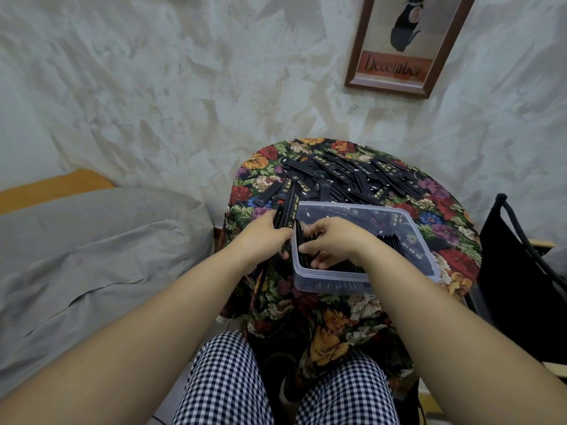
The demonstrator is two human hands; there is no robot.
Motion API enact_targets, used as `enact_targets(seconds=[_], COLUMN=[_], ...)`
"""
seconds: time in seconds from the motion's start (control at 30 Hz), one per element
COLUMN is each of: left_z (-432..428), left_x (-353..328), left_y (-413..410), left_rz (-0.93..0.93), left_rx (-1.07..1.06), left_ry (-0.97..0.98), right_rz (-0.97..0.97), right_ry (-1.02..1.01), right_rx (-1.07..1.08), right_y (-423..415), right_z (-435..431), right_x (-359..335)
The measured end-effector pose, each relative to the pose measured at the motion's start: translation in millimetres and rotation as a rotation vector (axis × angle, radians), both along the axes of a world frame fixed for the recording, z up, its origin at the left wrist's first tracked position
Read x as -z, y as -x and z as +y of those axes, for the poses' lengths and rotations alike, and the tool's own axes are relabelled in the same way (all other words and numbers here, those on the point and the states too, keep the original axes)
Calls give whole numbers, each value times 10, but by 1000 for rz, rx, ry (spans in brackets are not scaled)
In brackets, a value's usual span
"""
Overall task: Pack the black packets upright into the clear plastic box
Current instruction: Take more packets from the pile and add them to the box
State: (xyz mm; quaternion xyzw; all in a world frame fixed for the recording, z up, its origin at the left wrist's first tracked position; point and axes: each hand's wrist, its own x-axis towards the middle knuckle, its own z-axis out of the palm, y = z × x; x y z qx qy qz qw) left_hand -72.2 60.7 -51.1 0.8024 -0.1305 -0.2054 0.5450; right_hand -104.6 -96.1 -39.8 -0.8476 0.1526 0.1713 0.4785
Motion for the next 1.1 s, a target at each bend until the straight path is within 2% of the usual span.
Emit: enact_targets(seconds=[0.07, 0.2, 0.3, 0.87, 0.93, 1.03, 1.1], left_z=[4, 3, 1, 115, 117, 98, 69], left_x=[-4, -13, -24, -173, -221, -311, -367], left_y=[7, 15, 26, 4, -2, -3, -3], left_rz=[4, 1, -2, -65, -64, -19, -9], left_rx=[-5, -1, -3, -49, -52, -20, 16], left_ry=[-2, 14, 17, -7, 15, 129, 199], right_rz=[20, 25, 25, 32, 3, -159, -237], right_ry=[30, -110, -128, -46, 10, 95, -93], right_rx=[-22, 28, 34, 19, 17, 27, 85], right_y=[16, 27, 39, 47, 61, 69, 65], right_z=[8, -13, -22, -53, -59, -65, -34], right_x=[-5, 5, 19, -38, -92, -200, -286])
